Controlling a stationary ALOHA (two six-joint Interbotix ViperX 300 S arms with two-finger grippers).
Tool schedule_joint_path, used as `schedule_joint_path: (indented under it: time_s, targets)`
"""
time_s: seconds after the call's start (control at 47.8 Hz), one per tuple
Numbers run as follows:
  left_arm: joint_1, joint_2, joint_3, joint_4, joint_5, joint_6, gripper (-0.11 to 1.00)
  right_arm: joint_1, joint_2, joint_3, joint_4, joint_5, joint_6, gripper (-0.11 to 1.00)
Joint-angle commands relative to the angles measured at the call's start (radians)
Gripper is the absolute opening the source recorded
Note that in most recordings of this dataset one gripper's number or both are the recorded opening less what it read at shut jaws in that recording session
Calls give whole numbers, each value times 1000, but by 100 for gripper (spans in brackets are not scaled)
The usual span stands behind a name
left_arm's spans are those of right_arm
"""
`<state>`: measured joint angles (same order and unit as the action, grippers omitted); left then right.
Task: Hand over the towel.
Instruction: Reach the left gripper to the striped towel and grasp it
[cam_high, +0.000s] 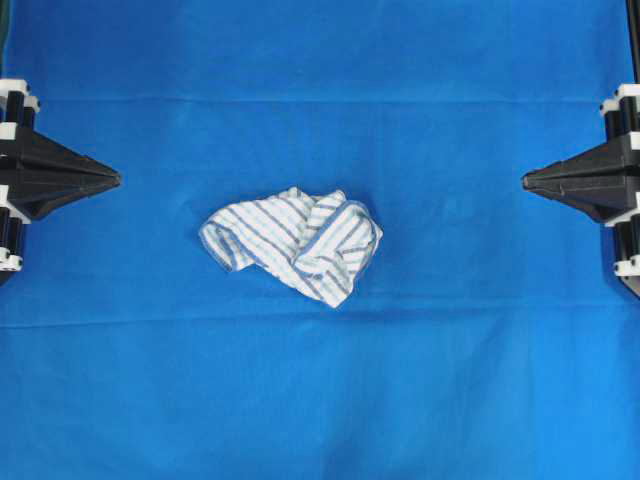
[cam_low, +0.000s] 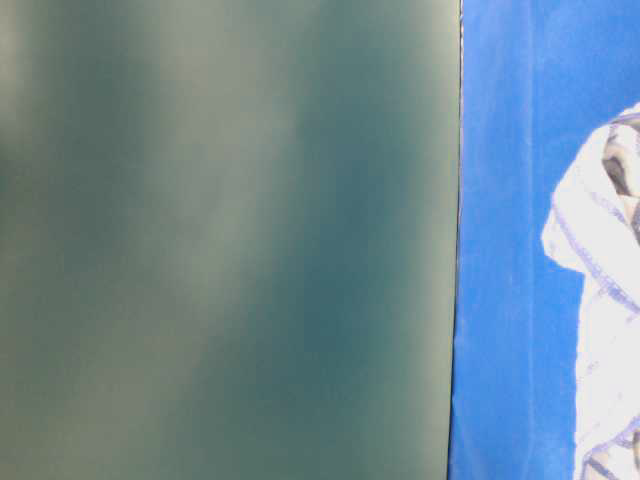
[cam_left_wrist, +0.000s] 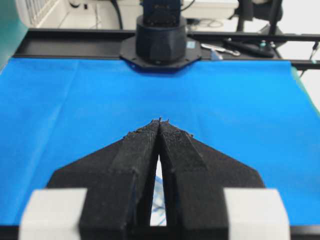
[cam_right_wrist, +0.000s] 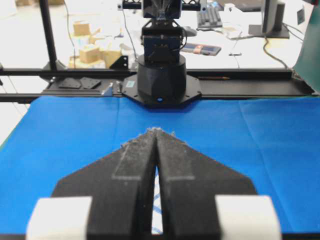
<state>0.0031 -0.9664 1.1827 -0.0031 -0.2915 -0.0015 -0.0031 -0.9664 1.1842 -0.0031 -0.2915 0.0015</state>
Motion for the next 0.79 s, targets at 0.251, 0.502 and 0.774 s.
schedule_joint_path:
  time_s: [0.251, 0.502, 0.774]
  targets:
    - [-5, 104, -48, -18, -89, 8, 0, 0, 18, -43, 5, 9, 2, 0]
    - [-15, 291, -100, -18, -95, -5, 1, 0, 43, -54, 5, 18, 2, 0]
    - [-28, 546, -213, -26, -57, -91, 73, -3, 64, -58, 6, 31, 2, 0]
